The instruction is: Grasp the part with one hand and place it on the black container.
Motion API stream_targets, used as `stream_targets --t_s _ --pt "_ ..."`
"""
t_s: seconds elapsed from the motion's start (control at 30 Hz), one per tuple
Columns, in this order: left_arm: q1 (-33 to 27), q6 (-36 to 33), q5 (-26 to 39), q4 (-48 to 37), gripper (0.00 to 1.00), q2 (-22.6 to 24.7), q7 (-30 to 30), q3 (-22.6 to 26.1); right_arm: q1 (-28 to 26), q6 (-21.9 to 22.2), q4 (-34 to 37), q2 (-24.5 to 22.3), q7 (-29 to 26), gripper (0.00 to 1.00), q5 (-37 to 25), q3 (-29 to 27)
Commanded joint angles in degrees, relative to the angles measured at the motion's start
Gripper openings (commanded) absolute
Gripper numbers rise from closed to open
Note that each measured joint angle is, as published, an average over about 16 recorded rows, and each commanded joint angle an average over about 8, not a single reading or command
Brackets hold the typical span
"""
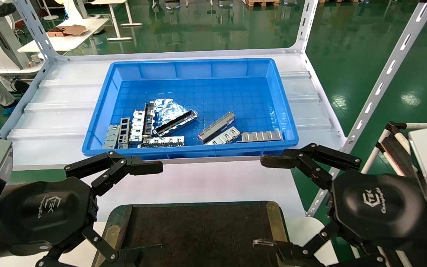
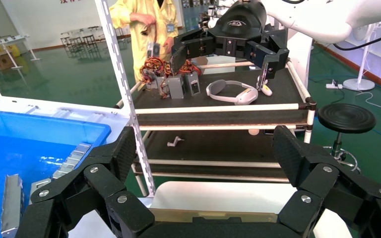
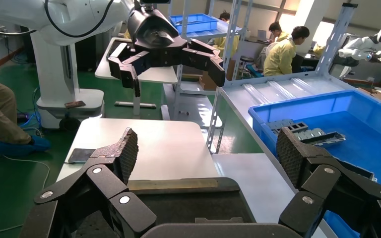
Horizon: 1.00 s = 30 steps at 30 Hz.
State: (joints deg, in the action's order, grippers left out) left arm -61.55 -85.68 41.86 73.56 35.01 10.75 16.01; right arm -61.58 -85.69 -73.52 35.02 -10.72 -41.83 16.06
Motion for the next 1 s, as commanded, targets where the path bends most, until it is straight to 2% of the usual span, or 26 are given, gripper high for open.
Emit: stream_targets --t_s 0.03,1.0 --pt "0.00 0.00 0.00 0.00 1.00 0.00 0.00 0.00 0.00 0.00 0.00 0.00 0.00 1.00 0.00 0.00" --pt "0.00 0.00 0.00 0.00 1.00 0.00 0.00 0.00 0.00 0.00 0.00 0.00 0.00 1.00 0.00 0.00"
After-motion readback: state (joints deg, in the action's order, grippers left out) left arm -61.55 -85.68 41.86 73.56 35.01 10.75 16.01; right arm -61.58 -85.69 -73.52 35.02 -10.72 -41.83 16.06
